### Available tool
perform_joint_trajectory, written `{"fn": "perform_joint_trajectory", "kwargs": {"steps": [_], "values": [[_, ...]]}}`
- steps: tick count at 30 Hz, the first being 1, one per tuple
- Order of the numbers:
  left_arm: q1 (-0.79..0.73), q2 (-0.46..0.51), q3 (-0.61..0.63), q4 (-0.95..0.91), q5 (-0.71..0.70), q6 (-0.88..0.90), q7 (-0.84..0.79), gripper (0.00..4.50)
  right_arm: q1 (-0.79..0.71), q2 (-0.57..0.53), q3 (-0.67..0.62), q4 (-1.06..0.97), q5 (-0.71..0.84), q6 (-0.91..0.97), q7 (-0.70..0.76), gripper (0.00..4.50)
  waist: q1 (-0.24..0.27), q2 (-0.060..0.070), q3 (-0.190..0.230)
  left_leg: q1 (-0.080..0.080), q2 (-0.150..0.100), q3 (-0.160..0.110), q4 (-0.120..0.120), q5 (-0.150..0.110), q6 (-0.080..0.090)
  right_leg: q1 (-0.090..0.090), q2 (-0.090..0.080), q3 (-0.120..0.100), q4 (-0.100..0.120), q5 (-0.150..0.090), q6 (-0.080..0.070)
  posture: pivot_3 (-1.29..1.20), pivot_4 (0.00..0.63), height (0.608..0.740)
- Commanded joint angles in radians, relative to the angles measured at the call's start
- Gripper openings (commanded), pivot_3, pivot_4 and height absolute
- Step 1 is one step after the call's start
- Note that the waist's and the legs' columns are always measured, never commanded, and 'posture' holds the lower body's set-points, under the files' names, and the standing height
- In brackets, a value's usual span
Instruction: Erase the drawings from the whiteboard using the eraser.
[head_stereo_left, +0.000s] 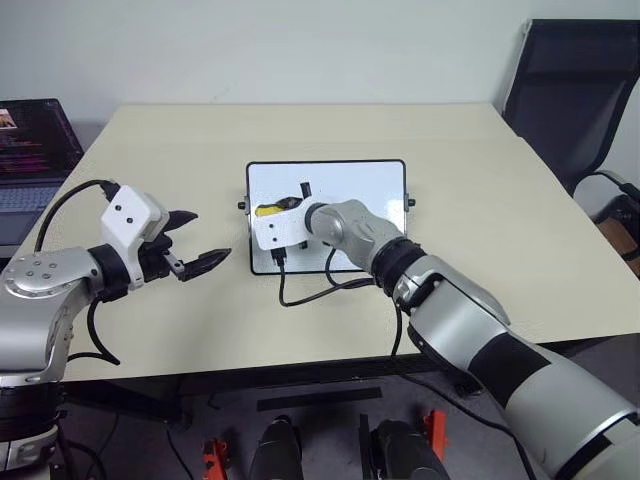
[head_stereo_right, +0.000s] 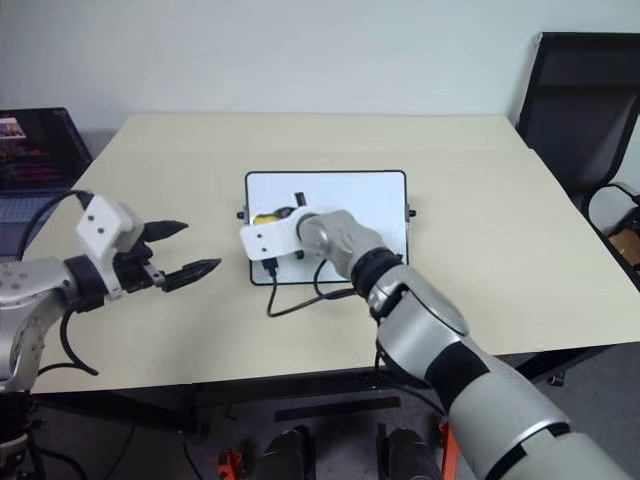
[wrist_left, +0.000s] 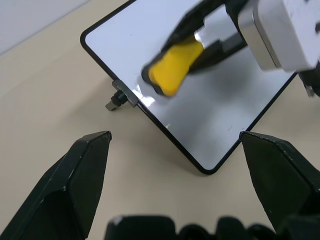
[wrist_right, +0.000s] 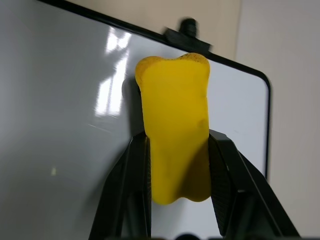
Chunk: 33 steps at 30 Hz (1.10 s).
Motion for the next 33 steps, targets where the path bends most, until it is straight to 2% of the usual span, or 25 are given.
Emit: {"fn": "perform_joint_trajectory", "kwargs": {"steps": [1,2,4,8,10,13,17,22,24,29,33], "values": [[-0.003,-0.001,0.009,-0.051,-0.031,-0.004,-0.019,4.50,0.053,-0.044,-0.094,-0.008,0.105,0.033,0.096,1.14,0.001,0.000,0.000,0.000,0.000,0.000,0.000,-0.001,-0.001,0.000,0.000,0.000,0.000,0.000,0.000,0.00,0.150,0.740],[0.000,-0.004,0.008,-0.058,-0.036,-0.004,-0.022,4.50,0.061,-0.050,-0.118,-0.026,0.133,0.036,0.113,1.14,0.001,0.000,0.000,0.000,0.000,0.000,0.000,-0.002,-0.003,0.000,-0.001,0.000,0.000,0.001,-0.001,0.00,0.150,0.740],[0.015,-0.021,-0.003,-0.098,-0.064,0.006,-0.032,4.50,0.156,-0.094,-0.198,-0.210,0.234,0.097,0.210,1.14,0.006,0.000,0.000,-0.001,0.000,0.000,0.000,-0.001,-0.002,0.000,-0.001,0.000,-0.001,0.001,-0.001,0.00,0.150,0.740],[0.029,-0.071,-0.052,-0.168,-0.106,0.027,-0.033,4.50,0.519,-0.206,-0.313,-0.895,0.359,0.442,0.373,1.14,0.026,-0.003,-0.002,-0.005,-0.001,0.001,0.002,0.004,0.004,0.001,-0.002,-0.001,-0.001,0.002,0.003,0.00,0.150,0.740],[0.028,-0.092,-0.081,-0.189,-0.108,0.031,-0.029,4.50,0.667,-0.246,-0.357,-1.177,0.379,0.620,0.399,1.14,0.029,-0.003,-0.001,-0.010,-0.001,0.001,0.003,0.005,0.002,0.002,-0.001,-0.001,-0.001,0.004,0.008,0.00,0.150,0.740],[0.008,-0.113,-0.152,-0.218,-0.089,0.036,-0.030,4.50,0.849,-0.309,-0.441,-1.511,0.393,0.876,0.406,1.14,0.026,-0.001,-0.001,-0.014,-0.001,0.002,0.001,0.005,0.001,-0.003,-0.001,-0.001,-0.001,0.003,0.007,0.00,0.150,0.740],[-0.086,-0.174,-0.249,-0.210,-0.087,0.051,-0.023,4.50,1.022,-0.382,-0.547,-1.790,0.408,1.142,0.383,1.14,0.023,-0.001,-0.001,-0.015,-0.001,0.002,0.000,0.003,-0.001,-0.004,-0.001,-0.002,-0.001,-0.001,0.006,0.00,0.150,0.740],[-0.219,-0.227,-0.355,-0.086,-0.045,-0.001,-0.091,4.50,1.129,-0.373,-0.647,-1.889,0.409,1.313,0.274,1.14,0.010,-0.001,-0.001,-0.011,-0.001,0.004,0.000,0.003,-0.001,-0.002,0.000,0.001,-0.001,-0.003,0.010,0.00,0.150,0.740],[-0.271,-0.250,-0.385,-0.035,-0.041,-0.024,-0.130,4.50,1.136,-0.351,-0.687,-1.872,0.415,1.344,0.217,1.14,0.010,-0.001,0.000,-0.010,-0.001,0.004,0.001,0.003,-0.001,-0.002,0.000,0.001,-0.002,-0.005,0.005,0.00,0.150,0.740],[-0.376,-0.312,-0.433,0.069,-0.057,-0.061,-0.245,4.50,1.104,-0.274,-0.783,-1.793,0.468,1.357,0.107,1.14,0.012,-0.001,-0.001,-0.011,-0.001,0.005,0.002,0.003,0.000,-0.001,-0.001,0.002,-0.002,-0.003,0.009,0.00,0.150,0.740],[-0.434,-0.371,-0.459,0.138,-0.046,-0.098,-0.300,4.50,1.085,-0.271,-0.795,-1.731,0.507,1.325,0.060,1.14,0.012,-0.001,-0.001,-0.011,-0.001,0.005,0.001,0.003,0.000,-0.001,0.000,0.002,-0.003,-0.002,0.011,0.00,0.150,0.740]]}}
